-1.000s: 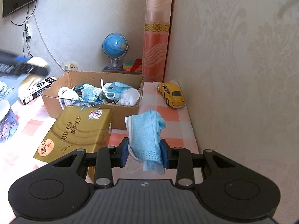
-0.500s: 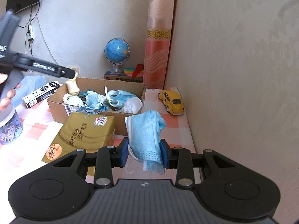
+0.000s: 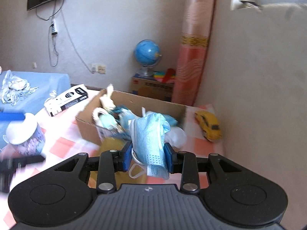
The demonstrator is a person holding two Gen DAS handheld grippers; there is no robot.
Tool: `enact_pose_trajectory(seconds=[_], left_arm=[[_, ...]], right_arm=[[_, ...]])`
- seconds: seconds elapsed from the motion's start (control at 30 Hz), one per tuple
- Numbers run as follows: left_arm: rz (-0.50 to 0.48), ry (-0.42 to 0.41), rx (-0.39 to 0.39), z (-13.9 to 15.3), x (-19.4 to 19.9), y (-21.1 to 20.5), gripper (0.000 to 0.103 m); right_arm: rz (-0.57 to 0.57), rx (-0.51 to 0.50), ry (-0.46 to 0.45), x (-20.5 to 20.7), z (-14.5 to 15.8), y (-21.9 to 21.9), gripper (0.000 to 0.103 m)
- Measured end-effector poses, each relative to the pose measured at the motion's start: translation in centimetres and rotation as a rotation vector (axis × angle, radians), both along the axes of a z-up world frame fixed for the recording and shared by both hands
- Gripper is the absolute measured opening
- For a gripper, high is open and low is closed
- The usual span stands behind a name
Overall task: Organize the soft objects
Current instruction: 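Carry blue face mask into cardboard box and open right gripper, then withdraw both grippers from the box over the table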
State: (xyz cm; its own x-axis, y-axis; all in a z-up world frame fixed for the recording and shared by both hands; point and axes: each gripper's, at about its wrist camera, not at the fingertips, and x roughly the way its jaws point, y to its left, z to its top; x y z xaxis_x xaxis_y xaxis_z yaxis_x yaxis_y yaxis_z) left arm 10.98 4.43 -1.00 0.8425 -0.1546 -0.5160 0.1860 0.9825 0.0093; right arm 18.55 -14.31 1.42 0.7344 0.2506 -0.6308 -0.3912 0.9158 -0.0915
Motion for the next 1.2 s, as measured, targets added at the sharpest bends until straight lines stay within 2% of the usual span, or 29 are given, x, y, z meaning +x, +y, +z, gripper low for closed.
enact_pose_trajectory(seconds=[0.27, 0.5, 0.53, 0.57, 0.6, 0.8, 1.03, 1.1, 1.2], left_arm=[[0.068, -0.019, 0.034, -0.6, -3.0, 0.6, 0.103], [0.102, -0.040, 0.093, -1.7, -3.9, 1.1, 0.103], [0.105, -0.054, 0.102, -1.8, -4.0, 1.2, 0.103], [0.113, -0.063, 0.110, -1.9, -4.2, 1.2, 0.103], [0.119, -0.066, 0.115, -2.0, -4.2, 1.2, 0.103], [0.121, -0.035, 0.071, -1.9, -3.9, 1.4, 0.103], [0.142, 0.090, -0.038, -1.7, -2.7, 2.1, 0.103], [0.152, 0.099, -0.043, -1.2, -2.4, 2.2, 0.103], [0.186, 0.095, -0.009, -0.1, -1.9, 2.1, 0.102]], right_arm=[[0.092, 0.008, 0.073, 5.8, 0.7, 5.3, 0.039], [0.080, -0.001, 0.113, 10.6, -0.4, 8.1, 0.040], [0.076, 0.000, 0.109, 11.1, -0.5, 8.5, 0.043], [0.069, 0.003, 0.102, 11.4, -0.6, 8.7, 0.056], [0.062, 0.006, 0.100, 11.8, -0.7, 8.8, 0.074], [0.046, 0.023, 0.094, 11.4, -0.7, 8.6, 0.101], [-0.006, 0.040, 0.112, 7.8, 0.7, 6.4, 0.103], [-0.021, 0.035, 0.118, 6.5, 1.0, 5.9, 0.103], [-0.063, 0.017, 0.112, 4.0, 1.5, 4.9, 0.103]])
